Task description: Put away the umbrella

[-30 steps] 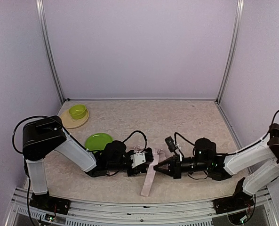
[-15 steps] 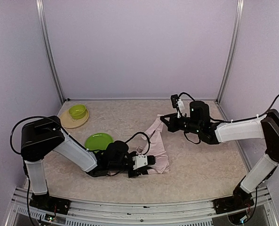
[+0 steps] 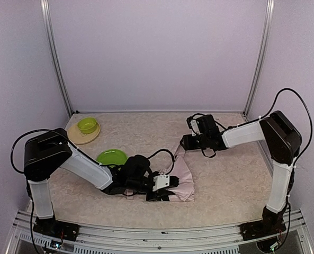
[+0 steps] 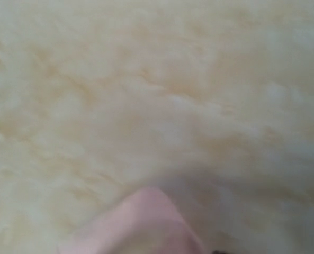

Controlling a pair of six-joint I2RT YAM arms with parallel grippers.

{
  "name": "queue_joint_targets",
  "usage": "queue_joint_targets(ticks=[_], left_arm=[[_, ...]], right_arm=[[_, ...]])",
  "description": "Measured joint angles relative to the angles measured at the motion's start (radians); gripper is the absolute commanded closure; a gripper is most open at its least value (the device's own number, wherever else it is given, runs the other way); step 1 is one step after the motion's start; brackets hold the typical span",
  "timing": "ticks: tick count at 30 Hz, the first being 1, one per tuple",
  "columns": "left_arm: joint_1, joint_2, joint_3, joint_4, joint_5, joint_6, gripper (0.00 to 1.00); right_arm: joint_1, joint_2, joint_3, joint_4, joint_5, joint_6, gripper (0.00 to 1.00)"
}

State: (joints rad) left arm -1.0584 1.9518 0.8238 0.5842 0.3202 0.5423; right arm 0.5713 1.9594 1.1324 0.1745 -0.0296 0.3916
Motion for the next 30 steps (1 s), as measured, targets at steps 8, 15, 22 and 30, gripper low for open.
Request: queue_joint_targets(ticks=[8, 15, 22, 30], left_arm=[[0.084, 0.118, 0.27, -0.303, 0.234, -0.102, 0.91], [0.158, 0.241, 0.474, -0.535, 0.468, -0.2, 0.92], [0.203, 0.281, 0.52, -0.633, 0.613, -0.263, 0.93], [0.215, 0.293, 0.547, -0.718, 0.656, -0.297, 0.94]], right_arm=[[-0.112, -0.243, -0.055, -0.151, -0.104, -0.151, 0.0], [0.083, -0.725, -0.362, -0.19, -0.193, -0.444, 0.03], [0.249, -1.049, -0.643, -0.236, -0.215, -0.762, 0.0], [0.416, -0.844, -0.651, -0.174, -0.067, -0.99, 0.0]])
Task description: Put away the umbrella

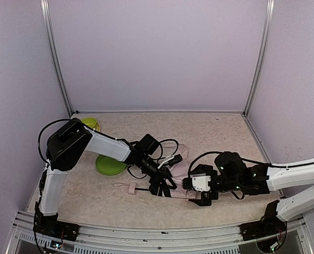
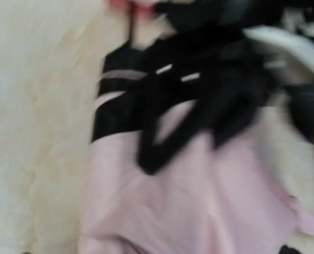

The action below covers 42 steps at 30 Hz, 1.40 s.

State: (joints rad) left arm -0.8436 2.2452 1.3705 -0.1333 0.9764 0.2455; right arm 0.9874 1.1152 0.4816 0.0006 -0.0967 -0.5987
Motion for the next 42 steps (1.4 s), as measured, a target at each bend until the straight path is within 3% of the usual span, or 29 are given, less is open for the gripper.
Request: queue_joint_targets(ticks=[4, 12, 19, 20, 22, 23, 26, 29, 35, 39, 42], left_arm=[[0.001, 0.001, 0.001, -0.01, 0.006, -0.009, 0.94], [0.005, 0.015, 0.018, -0.029, 0.024, -0.016, 0.94], [0.007, 0.013, 0.012, -0.038, 0.028, -0.01, 0.89], [0.01, 0.013, 0.011, -0.042, 0.031, -0.008, 0.87], [0.014, 0.006, 0.001, -0.043, 0.033, -0.002, 0.7], [0.016, -0.002, -0.009, -0.042, 0.031, 0.0, 0.59], [0.029, -0.046, -0.064, -0.023, 0.016, -0.021, 0.38], [0.058, -0.118, -0.168, 0.069, 0.005, -0.087, 0.03], [0.116, -0.285, -0.382, 0.193, -0.097, -0.211, 0.01], [0.119, -0.392, -0.479, 0.264, -0.259, -0.275, 0.01], [0.116, -0.56, -0.615, 0.36, -0.398, -0.322, 0.01]], right_arm=[[0.077, 0.174, 0.051, 0.015, 0.066, -0.058, 0.0], [0.096, 0.43, 0.184, 0.04, 0.158, -0.096, 0.12], [0.098, 0.478, 0.211, 0.056, 0.216, -0.052, 0.6], [0.1, 0.481, 0.215, 0.053, 0.214, -0.04, 0.65], [0.101, 0.486, 0.227, 0.048, 0.206, -0.018, 0.75], [0.101, 0.488, 0.234, 0.04, 0.198, 0.003, 0.78], [0.101, 0.492, 0.258, 0.024, 0.159, 0.027, 0.83], [0.099, 0.514, 0.294, -0.001, 0.106, 0.048, 0.88], [0.056, 0.577, 0.377, -0.053, 0.025, 0.099, 0.94], [0.029, 0.604, 0.426, -0.097, -0.032, 0.133, 0.98], [-0.006, 0.634, 0.479, -0.153, -0.098, 0.171, 0.99]])
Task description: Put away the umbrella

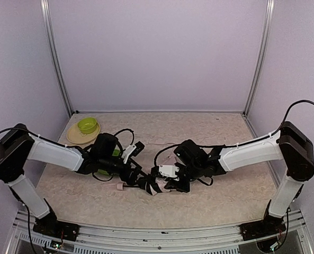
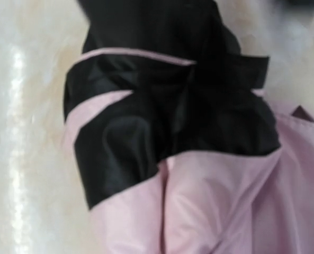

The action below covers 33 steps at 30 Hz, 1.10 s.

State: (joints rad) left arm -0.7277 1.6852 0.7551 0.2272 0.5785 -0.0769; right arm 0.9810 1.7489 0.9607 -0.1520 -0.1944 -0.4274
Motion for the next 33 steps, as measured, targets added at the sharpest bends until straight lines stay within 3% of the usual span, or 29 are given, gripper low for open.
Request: queue_joint_targets(ticks=[6, 9, 16, 26, 30, 33], left_arm=[[-0.074, -0.319, -0.192, 0.188, -0.277, 0.023, 0.08], [-0.172, -0.352, -0.206, 0.202, -0.356, 0.117, 0.08], [-0.409, -0.181, -0.113, 0.04, -0.518, 0.407, 0.01], [-0.502, 0.003, -0.04, -0.011, -0.628, 0.634, 0.02], [-0.502, 0.071, 0.016, 0.003, -0.67, 0.641, 0.08], [-0.502, 0.089, 0.038, -0.006, -0.68, 0.644, 0.21]], right_arm=[[-0.067, 0.072, 0.104, -0.096, -0.162, 0.087, 1.0], [-0.1, 0.108, 0.149, -0.138, -0.25, 0.129, 1.0], [-0.152, 0.197, 0.22, -0.222, -0.497, 0.199, 1.0], [-0.149, 0.207, 0.165, -0.312, -0.721, 0.212, 1.0], [-0.148, 0.225, 0.171, -0.347, -0.768, 0.209, 1.0], [-0.154, 0.228, 0.174, -0.357, -0.776, 0.212, 0.9]])
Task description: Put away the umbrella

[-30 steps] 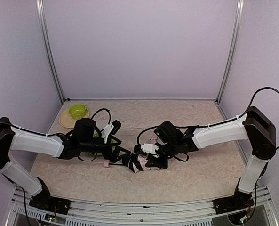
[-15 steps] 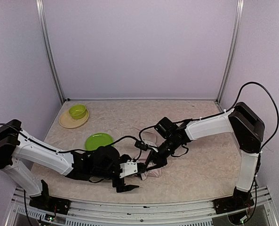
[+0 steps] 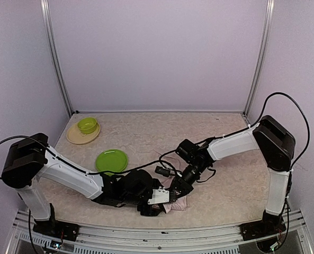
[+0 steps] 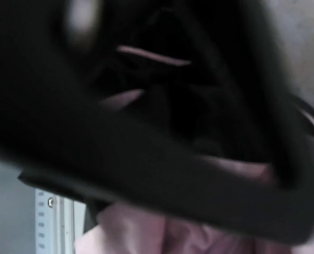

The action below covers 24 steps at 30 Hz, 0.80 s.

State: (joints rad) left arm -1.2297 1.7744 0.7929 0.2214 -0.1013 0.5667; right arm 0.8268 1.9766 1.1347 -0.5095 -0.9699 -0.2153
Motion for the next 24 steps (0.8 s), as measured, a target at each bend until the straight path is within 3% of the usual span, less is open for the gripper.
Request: queue_joint_targets(ticks=[3, 5, 11, 15, 20, 24], left_arm=[[-0.002, 0.011, 0.023, -0.042, 0.018, 0.007, 0.54], [-0.002, 0.027, 0.045, -0.075, 0.039, 0.006, 0.64], [0.042, 0.064, 0.128, -0.178, 0.156, -0.027, 0.69], [0.11, 0.123, 0.224, -0.256, 0.287, -0.076, 0.69], [0.212, 0.241, 0.381, -0.366, 0.526, -0.149, 0.75], [0.269, 0.3, 0.448, -0.425, 0.694, -0.19, 0.76]], right_arm=[[-0.019, 0.0, 0.002, 0.0, -0.001, 0.021, 0.77], [-0.032, -0.001, 0.003, -0.002, 0.0, 0.041, 0.68], [-0.064, -0.023, -0.005, -0.016, 0.034, 0.106, 0.51], [-0.129, -0.109, -0.054, 0.013, 0.108, 0.172, 0.48], [-0.227, -0.349, -0.154, 0.077, 0.336, 0.224, 0.46], [-0.178, -0.624, -0.284, 0.164, 0.537, 0.188, 0.41]])
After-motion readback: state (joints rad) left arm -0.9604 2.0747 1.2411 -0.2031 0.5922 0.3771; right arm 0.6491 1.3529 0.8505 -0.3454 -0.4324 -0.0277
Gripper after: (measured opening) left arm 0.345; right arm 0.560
